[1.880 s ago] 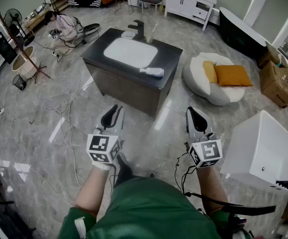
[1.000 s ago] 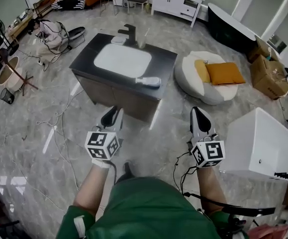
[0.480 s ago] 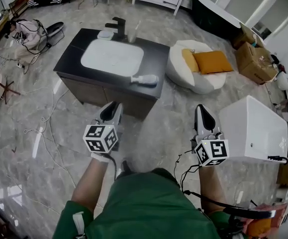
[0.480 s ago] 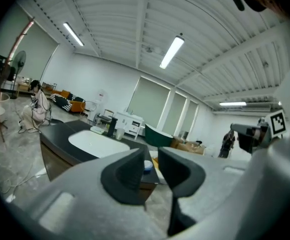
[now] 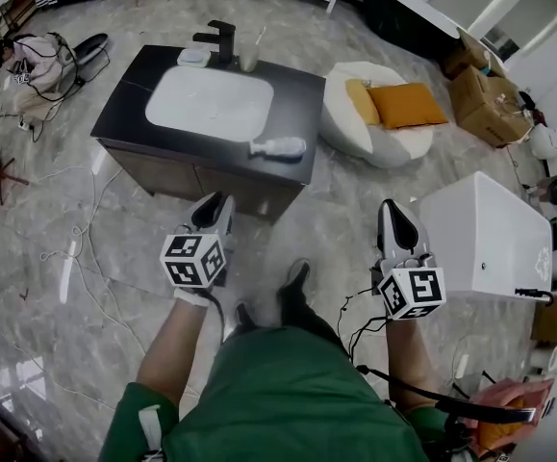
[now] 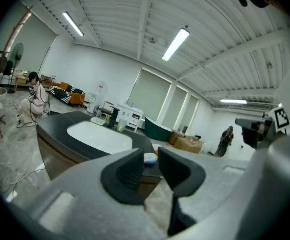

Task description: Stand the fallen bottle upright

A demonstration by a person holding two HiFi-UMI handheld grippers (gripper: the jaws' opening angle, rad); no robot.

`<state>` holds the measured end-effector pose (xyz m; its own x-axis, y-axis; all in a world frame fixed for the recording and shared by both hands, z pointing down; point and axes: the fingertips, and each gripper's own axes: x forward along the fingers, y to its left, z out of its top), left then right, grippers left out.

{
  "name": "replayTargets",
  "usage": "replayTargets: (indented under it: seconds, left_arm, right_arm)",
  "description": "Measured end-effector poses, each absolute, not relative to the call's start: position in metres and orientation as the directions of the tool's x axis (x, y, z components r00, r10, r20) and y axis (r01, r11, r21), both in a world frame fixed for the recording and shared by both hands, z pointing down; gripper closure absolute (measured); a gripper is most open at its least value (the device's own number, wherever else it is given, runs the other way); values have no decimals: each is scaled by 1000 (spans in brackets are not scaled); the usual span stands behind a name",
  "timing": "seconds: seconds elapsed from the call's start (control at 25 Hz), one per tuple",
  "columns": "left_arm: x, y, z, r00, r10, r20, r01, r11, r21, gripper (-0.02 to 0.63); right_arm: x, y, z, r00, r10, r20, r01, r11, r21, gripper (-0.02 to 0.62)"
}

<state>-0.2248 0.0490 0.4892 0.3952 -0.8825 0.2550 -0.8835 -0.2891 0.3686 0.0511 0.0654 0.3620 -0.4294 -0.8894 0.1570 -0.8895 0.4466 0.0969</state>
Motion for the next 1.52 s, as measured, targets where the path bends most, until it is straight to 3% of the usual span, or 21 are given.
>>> replayTargets:
  seconds: [0.48, 1.12, 1.36, 1.52]
  left_arm:
    - [-224, -9, 513, 300, -893, 337, -925, -185, 332, 520]
    - [-165, -125, 577, 208, -838, 505, -922, 5, 387, 509]
    - [-148, -149, 614, 251, -810, 530, -816, 117, 566, 495]
    - [-148, -164, 637, 288, -824, 488, -635, 218, 741, 483]
  right_arm:
    - [47, -29, 374, -545, -830, 118, -833, 552, 30, 594]
    - [135, -192, 400, -605, -786, 126, -796, 601, -75, 594]
    - [150, -220, 420, -608, -777, 162, -794, 598, -109, 594]
    - [151, -227, 430, -595, -782, 184, -803, 586, -107, 594]
